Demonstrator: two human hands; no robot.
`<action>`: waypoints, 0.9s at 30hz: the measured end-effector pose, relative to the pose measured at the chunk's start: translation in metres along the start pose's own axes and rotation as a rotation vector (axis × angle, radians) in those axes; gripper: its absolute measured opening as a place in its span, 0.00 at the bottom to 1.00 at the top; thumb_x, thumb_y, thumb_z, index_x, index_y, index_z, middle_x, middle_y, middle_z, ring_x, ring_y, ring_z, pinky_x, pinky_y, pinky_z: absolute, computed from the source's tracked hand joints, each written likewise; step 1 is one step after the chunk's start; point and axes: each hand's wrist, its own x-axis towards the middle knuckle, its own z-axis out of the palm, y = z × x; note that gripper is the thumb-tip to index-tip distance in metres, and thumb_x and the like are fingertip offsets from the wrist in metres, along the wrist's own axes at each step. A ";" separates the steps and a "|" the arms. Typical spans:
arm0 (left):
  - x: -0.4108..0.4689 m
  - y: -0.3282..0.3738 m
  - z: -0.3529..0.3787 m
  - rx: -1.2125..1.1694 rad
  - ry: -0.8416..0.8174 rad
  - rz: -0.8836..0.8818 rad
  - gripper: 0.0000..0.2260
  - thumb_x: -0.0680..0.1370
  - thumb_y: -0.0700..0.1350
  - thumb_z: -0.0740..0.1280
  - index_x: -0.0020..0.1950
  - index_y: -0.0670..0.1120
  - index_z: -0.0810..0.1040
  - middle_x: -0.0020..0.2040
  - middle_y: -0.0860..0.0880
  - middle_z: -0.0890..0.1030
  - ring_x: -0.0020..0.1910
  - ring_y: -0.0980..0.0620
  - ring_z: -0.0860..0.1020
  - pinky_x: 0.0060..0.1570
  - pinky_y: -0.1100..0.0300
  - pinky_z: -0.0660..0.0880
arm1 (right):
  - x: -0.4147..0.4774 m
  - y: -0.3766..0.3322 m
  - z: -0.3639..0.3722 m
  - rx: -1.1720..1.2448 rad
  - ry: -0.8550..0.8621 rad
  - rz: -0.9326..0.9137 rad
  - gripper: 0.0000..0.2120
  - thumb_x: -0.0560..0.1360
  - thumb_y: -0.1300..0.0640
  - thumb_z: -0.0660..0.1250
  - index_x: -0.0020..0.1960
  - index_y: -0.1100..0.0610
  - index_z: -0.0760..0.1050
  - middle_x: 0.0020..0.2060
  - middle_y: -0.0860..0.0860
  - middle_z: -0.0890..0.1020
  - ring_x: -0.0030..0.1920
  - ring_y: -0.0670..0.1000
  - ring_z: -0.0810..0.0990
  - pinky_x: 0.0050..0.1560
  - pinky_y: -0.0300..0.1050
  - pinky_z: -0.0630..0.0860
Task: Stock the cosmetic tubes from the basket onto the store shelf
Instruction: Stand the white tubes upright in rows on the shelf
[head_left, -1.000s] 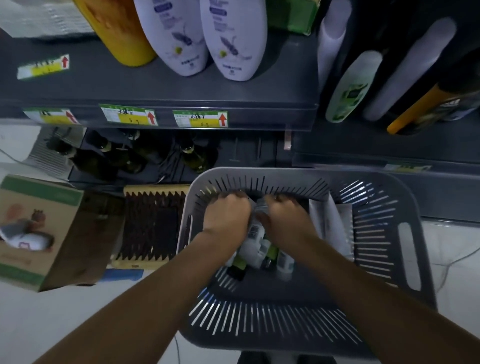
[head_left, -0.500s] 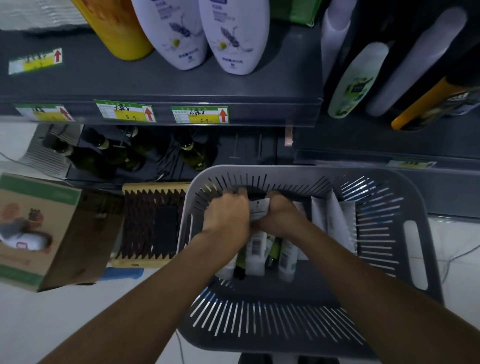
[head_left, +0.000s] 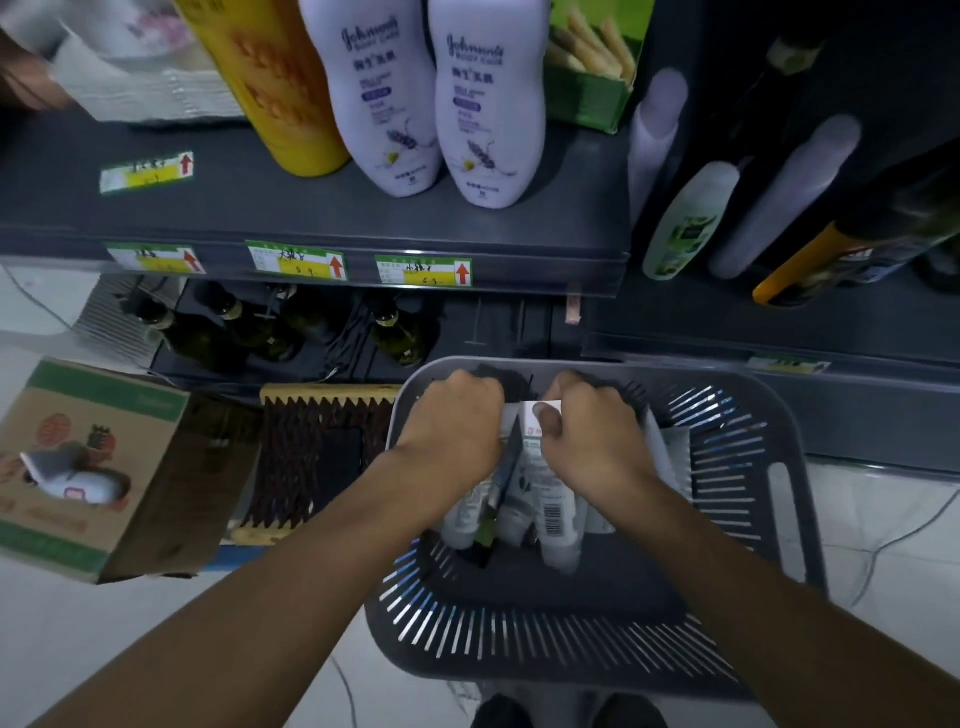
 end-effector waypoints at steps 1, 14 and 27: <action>-0.002 0.003 -0.008 -0.004 0.021 0.016 0.08 0.79 0.43 0.68 0.56 0.42 0.78 0.56 0.40 0.79 0.54 0.39 0.81 0.46 0.52 0.77 | -0.004 -0.002 -0.010 -0.014 0.026 -0.014 0.07 0.82 0.54 0.63 0.55 0.58 0.75 0.47 0.57 0.84 0.49 0.61 0.82 0.46 0.51 0.79; -0.056 0.063 -0.172 -0.018 0.355 0.281 0.05 0.74 0.38 0.66 0.41 0.42 0.70 0.32 0.46 0.66 0.32 0.41 0.68 0.31 0.54 0.64 | -0.066 -0.040 -0.209 -0.175 0.352 -0.197 0.09 0.82 0.53 0.64 0.50 0.59 0.70 0.36 0.54 0.73 0.38 0.61 0.75 0.33 0.49 0.64; -0.147 0.177 -0.368 0.024 0.588 0.478 0.09 0.78 0.48 0.64 0.54 0.46 0.77 0.43 0.42 0.80 0.44 0.38 0.79 0.40 0.49 0.78 | -0.169 -0.056 -0.431 -0.072 0.686 -0.287 0.07 0.82 0.51 0.64 0.48 0.54 0.73 0.33 0.50 0.78 0.37 0.57 0.78 0.35 0.49 0.70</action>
